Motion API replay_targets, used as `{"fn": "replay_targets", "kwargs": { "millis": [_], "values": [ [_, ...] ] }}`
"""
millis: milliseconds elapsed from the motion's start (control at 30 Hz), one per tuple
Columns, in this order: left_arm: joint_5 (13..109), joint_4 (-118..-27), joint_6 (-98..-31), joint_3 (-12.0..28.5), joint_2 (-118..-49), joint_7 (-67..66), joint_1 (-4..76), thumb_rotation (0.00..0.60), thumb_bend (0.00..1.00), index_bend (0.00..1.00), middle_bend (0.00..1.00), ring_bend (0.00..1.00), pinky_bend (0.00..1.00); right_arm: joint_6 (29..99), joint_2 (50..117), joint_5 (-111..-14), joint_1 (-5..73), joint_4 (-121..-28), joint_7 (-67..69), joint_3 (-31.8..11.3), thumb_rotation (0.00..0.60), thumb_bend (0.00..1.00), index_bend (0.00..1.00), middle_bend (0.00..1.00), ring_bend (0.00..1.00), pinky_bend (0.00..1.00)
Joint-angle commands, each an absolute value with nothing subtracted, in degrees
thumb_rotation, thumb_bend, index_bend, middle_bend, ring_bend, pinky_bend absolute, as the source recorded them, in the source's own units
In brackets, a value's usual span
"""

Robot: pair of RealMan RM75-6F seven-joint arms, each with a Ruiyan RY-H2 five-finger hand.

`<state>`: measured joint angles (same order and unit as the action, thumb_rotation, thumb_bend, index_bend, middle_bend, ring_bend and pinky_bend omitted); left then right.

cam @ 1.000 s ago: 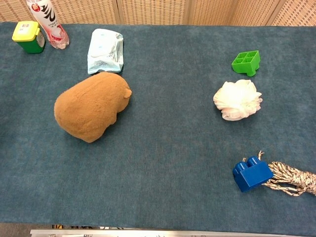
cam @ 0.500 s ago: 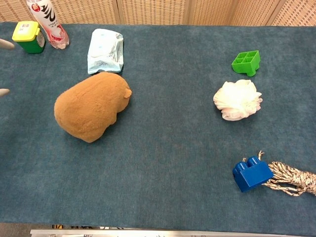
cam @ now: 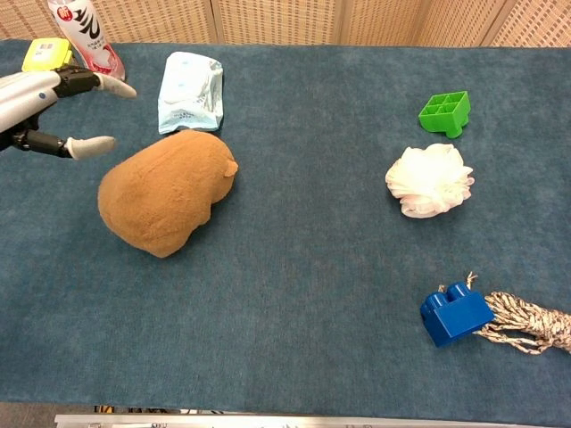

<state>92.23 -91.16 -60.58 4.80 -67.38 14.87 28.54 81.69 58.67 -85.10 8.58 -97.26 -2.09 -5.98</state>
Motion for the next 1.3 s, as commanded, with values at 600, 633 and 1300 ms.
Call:
{"fn": "replay_targets", "kwargs": {
  "millis": [600,633,1300],
  "values": [
    [81.35,-84.69,-45.05,7.47,-79.11,8.29,41.06,0.104,0.14,0.18,0.18,0.12,0.0,80.41,58.46,-82.57,7.7,-95.02,0.08,-5.29,0.6,0.1,0.37,0.34,0.24,0.23],
    [80.74,-84.45,-44.68,7.48,-79.49,7.66,41.32,0.1,0.13,0.18,0.18,0.12,0.0,80.41,58.47,-82.59,7.68,-94.94,0.16,-5.26,0.6,0.1,0.37,0.34,0.24,0.23],
    [76.23,-82.06,-43.73,5.38,-83.84,-2.77,43.6,0.077,0.13,0.19,0.18,0.12,0.0,79.88,58.79,-81.91,7.51,-93.91,1.1,-5.14,0.6,0.1,0.37,0.34,0.24,0.23]
  ]
}}
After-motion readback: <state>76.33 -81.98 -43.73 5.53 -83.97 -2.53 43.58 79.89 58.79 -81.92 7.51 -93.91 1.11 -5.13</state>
